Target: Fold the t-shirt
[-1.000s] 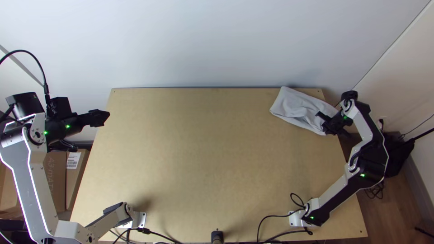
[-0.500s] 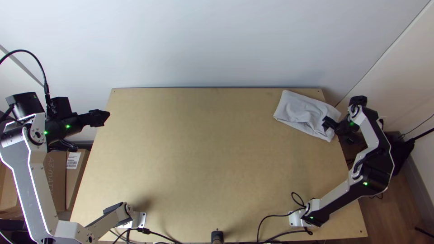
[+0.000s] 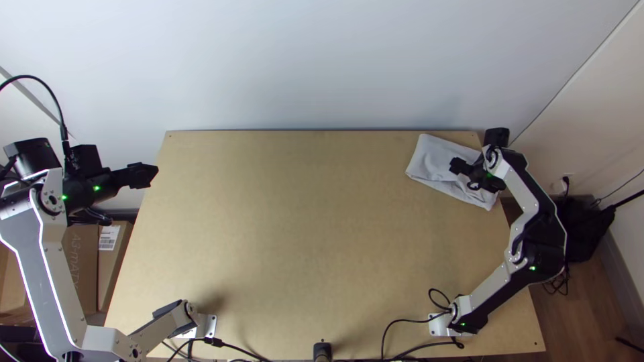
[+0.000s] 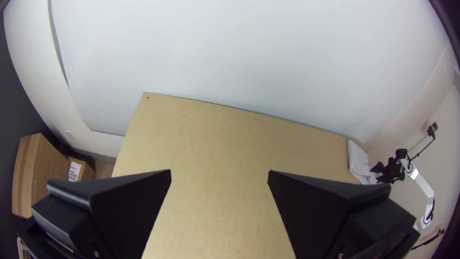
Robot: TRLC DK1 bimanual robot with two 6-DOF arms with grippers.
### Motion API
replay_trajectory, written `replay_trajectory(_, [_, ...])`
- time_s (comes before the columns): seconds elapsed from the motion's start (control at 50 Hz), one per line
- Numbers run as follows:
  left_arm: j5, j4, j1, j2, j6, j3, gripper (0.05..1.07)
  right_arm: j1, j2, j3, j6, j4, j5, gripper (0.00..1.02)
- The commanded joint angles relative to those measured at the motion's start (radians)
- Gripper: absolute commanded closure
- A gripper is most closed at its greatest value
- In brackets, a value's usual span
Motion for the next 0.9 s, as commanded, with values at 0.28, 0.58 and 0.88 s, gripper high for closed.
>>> replay_trajectory(0.28, [0.029, -0.002, 0.033, -0.014, 0.04, -0.024, 0.1, -0.023, -0.103, 0.042, -0.025, -0.189, -0.017, 0.04])
replay_trajectory(0.58, [0.02, 0.287, 0.035, -0.138, -0.132, -0.132, 0.1, -0.043, -0.54, 0.016, -0.271, 0.148, -0.126, 0.04])
replay_trajectory(0.88, [-0.077, 0.753, 0.022, -0.432, -0.247, -0.435, 0.1, 0.019, -1.02, -0.387, -0.271, 0.923, -0.151, 0.04])
